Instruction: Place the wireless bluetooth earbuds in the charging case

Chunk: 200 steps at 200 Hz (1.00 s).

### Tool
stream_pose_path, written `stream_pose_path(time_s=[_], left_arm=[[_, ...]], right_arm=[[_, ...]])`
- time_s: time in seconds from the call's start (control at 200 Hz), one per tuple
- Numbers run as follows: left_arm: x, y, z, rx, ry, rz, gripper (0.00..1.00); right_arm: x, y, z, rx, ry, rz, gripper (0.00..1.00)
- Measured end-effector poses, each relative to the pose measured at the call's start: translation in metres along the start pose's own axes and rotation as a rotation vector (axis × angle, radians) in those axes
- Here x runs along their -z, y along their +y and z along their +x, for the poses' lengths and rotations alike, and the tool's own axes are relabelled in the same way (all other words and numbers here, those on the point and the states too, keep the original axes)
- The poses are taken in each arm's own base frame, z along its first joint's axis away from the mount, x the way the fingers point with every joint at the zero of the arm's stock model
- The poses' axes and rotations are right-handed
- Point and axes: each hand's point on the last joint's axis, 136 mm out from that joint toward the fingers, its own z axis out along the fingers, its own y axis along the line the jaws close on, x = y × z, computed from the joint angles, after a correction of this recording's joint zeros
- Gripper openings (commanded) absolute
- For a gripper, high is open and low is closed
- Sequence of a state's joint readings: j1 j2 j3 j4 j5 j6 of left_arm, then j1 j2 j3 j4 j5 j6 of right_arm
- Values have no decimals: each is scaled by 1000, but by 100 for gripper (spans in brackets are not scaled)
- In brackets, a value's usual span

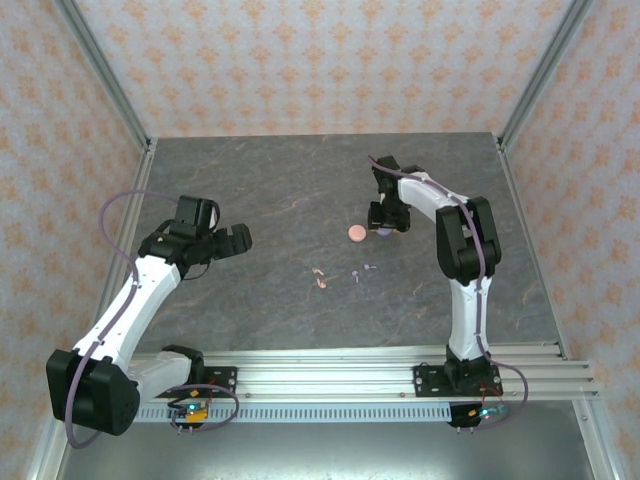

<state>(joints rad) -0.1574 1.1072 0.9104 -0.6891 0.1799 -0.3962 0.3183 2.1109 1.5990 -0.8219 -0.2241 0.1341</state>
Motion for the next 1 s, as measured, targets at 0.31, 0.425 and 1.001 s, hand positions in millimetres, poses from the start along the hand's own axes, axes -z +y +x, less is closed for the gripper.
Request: stream_pose_path(time_s=[0.31,0.425,1.001], left_arm=[[0,0,0,0,0,1,100],[0,-1,0,0,1,4,100],[-7,-12,-2,33,7,64,100]], right_arm=[[43,38,-9,46,-79,-128,51],[56,73,-7,113,-102,-182,51],[3,167,19,315,-12,-163,50]])
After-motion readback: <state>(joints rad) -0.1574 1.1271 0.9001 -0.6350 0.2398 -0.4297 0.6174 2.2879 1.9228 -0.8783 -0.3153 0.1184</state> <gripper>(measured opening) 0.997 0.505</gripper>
